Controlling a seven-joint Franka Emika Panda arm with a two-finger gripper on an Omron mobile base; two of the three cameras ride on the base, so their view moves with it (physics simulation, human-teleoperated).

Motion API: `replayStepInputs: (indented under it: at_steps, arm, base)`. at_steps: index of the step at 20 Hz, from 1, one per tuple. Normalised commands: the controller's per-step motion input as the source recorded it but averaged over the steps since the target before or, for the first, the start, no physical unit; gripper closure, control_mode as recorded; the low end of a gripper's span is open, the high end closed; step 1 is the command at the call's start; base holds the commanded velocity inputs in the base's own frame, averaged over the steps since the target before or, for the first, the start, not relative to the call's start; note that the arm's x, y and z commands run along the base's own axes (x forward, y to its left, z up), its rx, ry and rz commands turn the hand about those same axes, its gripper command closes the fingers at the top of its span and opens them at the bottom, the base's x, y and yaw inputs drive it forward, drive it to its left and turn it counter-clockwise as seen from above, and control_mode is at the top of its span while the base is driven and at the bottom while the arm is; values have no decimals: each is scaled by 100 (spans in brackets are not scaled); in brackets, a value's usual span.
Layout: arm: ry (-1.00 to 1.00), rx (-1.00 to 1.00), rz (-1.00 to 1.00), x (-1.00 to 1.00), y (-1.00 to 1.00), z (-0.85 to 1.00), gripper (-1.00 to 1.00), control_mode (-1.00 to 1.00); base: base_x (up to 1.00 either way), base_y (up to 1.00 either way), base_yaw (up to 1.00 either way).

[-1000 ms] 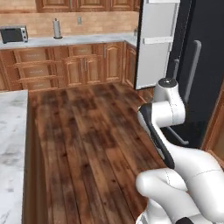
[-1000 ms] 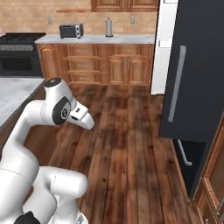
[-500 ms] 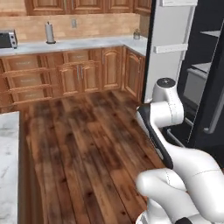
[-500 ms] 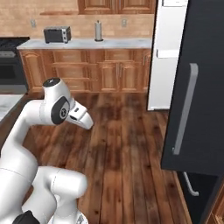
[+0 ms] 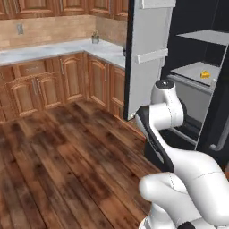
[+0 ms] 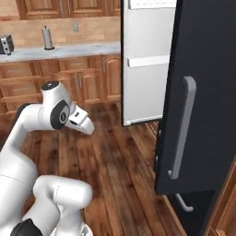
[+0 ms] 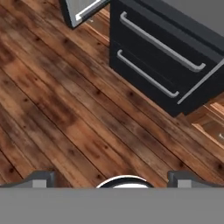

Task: Take the cheese, chicken drumstick, and lemon from the fridge and place them on the plate on the dining counter to create an appetizer plate.

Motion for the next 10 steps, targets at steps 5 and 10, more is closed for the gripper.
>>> replayStepInputs:
  at_steps: [5,10]
  arm:
    - [0,0,0,0,0,0,-100,100]
    - [0,0,0,0,0,0,-100,100]
  base:
    - [63,0,-55]
    - [71,0,-52]
